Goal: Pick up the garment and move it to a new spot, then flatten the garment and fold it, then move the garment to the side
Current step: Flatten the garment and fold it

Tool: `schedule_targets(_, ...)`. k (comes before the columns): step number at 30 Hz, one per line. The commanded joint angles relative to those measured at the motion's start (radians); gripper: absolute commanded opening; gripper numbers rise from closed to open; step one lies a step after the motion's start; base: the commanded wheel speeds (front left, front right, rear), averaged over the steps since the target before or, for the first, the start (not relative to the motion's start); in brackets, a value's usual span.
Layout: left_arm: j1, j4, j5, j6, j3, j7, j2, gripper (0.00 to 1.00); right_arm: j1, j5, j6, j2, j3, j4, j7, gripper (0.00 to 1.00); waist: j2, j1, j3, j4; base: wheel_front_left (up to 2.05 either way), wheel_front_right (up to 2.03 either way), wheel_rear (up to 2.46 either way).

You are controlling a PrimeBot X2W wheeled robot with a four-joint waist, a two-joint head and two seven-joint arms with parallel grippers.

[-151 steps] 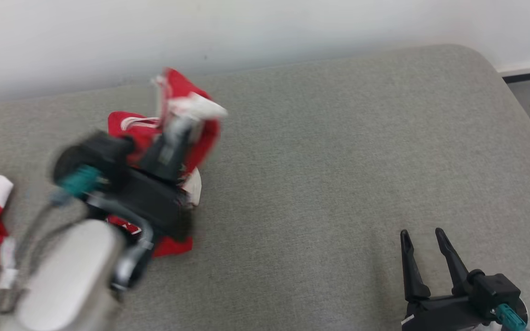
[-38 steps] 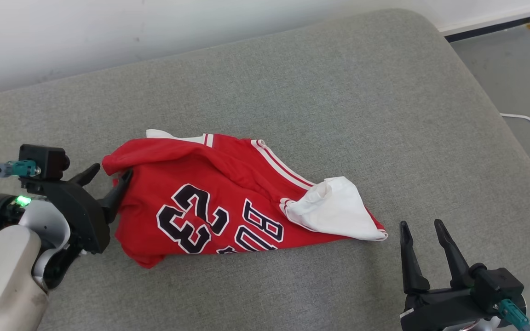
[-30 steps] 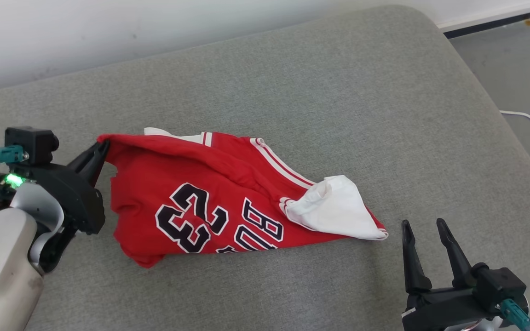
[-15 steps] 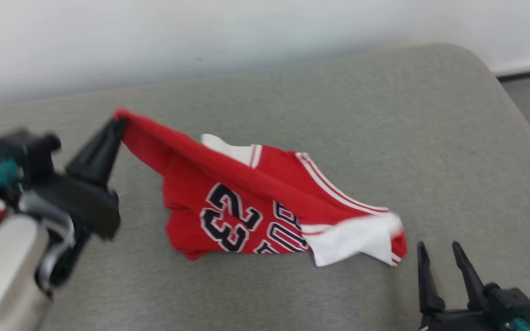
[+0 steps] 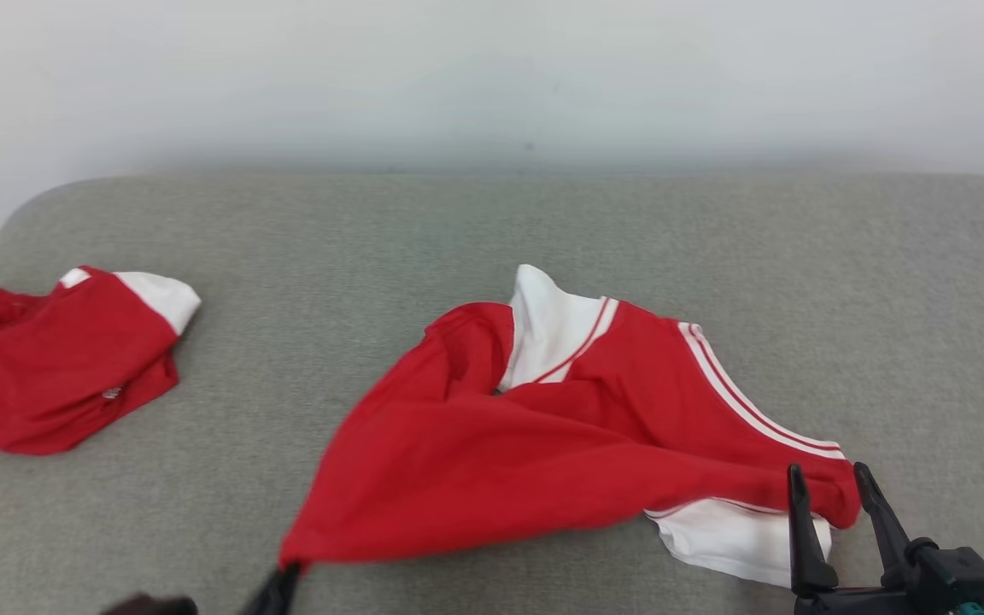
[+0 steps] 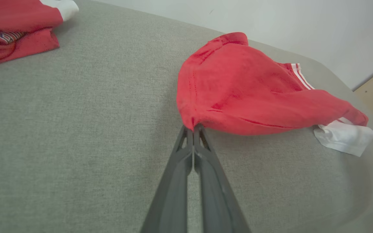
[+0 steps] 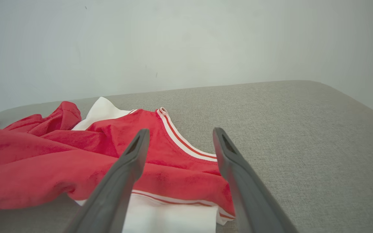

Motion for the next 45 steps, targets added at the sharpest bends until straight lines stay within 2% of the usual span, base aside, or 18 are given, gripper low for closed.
schedule_targets(1, 0.026, 0.022, -0.010, -0.003, -0.007, -0.010, -0.019, 0.00, 0.004, -0.008, -0.002, -0.002, 0.003, 0.003, 0.000, 1.00, 0.0000, 0.0002, -0.019, 0.030, 0.00, 0.00, 0.00)
schedule_targets(7, 0.067, 0.162, 0.015, -0.025, 0.011, -0.028, -0.110, 0.00, 0.011, -0.016, -0.002, -0.002, 0.012, 0.012, 0.000, 1.00, 0.0000, 0.0002, -0.038, 0.025, 0.00, 0.00, 0.00)
schedule_targets(8, 0.066, 0.187, 0.023, -0.026, 0.019, -0.029, -0.125, 0.26, 0.013, -0.017, -0.002, -0.002, 0.015, 0.014, 0.000, 1.00, 0.0000, 0.0002, -0.043, 0.022, 0.00, 0.00, 0.00)
schedule_targets(9, 0.067, 0.209, 0.030, -0.034, 0.027, -0.030, -0.138, 1.00, 0.014, -0.017, -0.002, -0.002, 0.020, 0.017, 0.000, 1.00, 0.0000, 0.0002, -0.048, 0.016, 0.00, 0.00, 0.00)
schedule_targets(12, 0.073, 0.210, 0.051, -0.053, 0.130, -0.030, -0.183, 1.00, 0.019, -0.017, -0.002, -0.003, 0.014, 0.018, 0.000, 1.00, 0.0000, 0.0002, -0.062, 0.005, 0.00, 0.00, 0.00)
schedule_targets(19, 0.101, 0.115, 0.213, -0.077, 0.435, -0.028, -0.239, 1.00, 0.040, -0.019, -0.002, -0.002, 0.000, 0.017, 0.000, 1.00, 0.0000, 0.0002, -0.082, -0.005, 0.00, 0.00, 0.00)
schedule_targets(23, 0.108, 0.067, 0.315, -0.108, 0.543, -0.028, -0.277, 1.00, 0.042, -0.018, -0.002, -0.002, 0.001, 0.021, 0.000, 1.00, 0.0000, 0.0002, -0.090, -0.016, 0.00, 0.00, 0.00)
schedule_targets(29, 0.120, 0.052, 0.413, -0.145, 0.616, -0.028, -0.331, 1.00, 0.052, -0.021, -0.002, -0.002, 0.002, 0.023, 0.000, 1.00, 0.0000, 0.0002, -0.100, -0.035, 0.00, 0.00, 0.00)
schedule_targets(30, 0.117, 0.052, 0.448, -0.165, 0.634, -0.028, -0.353, 1.00, 0.059, -0.014, -0.002, -0.002, -0.009, 0.026, 0.000, 1.00, 0.0000, 0.0002, -0.103, -0.039, 0.00, 0.00, 0.00)
schedule_targets(38, 0.115, 0.096, 0.539, -0.224, 0.665, -0.029, -0.429, 1.00, 0.086, -0.016, -0.002, -0.002, -0.002, 0.031, 0.000, 1.00, 0.0000, 0.0002, -0.108, -0.048, 0.00, 0.00, 0.00)
schedule_targets(45, 0.117, 0.115, 0.589, -0.256, 0.707, -0.029, -0.463, 1.00, 0.085, -0.019, -0.002, -0.002, 0.007, 0.036, 0.000, 1.00, 0.0000, 0.0002, -0.110, -0.048, 0.00, 0.00, 0.00)
